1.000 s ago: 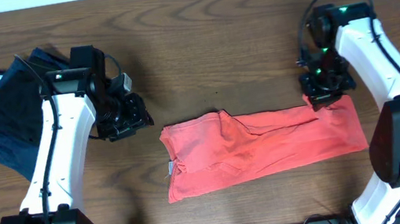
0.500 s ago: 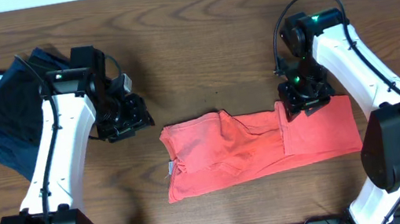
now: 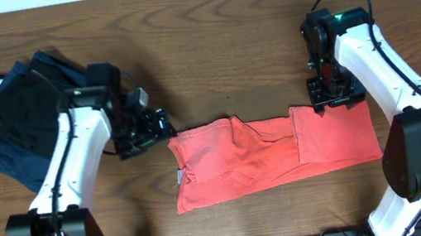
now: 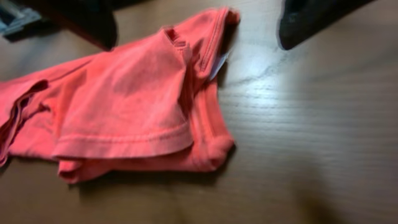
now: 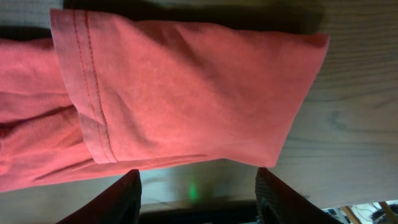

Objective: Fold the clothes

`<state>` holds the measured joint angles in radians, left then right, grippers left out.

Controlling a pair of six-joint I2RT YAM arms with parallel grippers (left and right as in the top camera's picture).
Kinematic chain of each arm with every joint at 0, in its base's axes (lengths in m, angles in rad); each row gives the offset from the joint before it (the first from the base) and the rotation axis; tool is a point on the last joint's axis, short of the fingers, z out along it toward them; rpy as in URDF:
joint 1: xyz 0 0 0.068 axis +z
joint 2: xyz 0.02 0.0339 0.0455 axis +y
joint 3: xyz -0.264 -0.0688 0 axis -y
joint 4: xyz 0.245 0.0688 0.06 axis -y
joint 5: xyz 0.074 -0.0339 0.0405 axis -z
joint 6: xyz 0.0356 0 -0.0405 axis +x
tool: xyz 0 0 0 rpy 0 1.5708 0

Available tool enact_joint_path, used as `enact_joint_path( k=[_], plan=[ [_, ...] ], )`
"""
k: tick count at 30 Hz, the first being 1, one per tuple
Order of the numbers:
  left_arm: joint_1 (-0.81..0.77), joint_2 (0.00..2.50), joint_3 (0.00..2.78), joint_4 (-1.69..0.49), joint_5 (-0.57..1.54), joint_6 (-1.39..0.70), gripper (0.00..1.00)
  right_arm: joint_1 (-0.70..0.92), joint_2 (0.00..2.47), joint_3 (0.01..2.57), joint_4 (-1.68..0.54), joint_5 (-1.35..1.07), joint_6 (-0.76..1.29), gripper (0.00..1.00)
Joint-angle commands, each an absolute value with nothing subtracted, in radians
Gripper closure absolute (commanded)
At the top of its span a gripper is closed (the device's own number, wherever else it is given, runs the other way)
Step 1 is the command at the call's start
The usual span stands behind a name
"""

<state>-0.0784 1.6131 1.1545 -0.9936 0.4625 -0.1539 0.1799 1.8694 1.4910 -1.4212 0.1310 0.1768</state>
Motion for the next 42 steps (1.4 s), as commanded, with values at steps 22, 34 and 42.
enact_joint_path(
  k=[22,34,42],
  plan=[
    [-0.274,1.751,1.006,-0.780,0.394,-0.265,0.94,0.157,1.843,1.489,-1.414,0.192,0.209,0.43],
    [-0.058,1.750,1.557,-1.210,0.151,-0.211,0.94,0.014,1.843,1.489,-1.402,0.213,0.185,0.44],
    [-0.348,1.755,1.578,-1.216,0.224,-0.259,0.94,-0.010,1.843,1.489,-1.394,0.213,0.177,0.43]
  ],
)
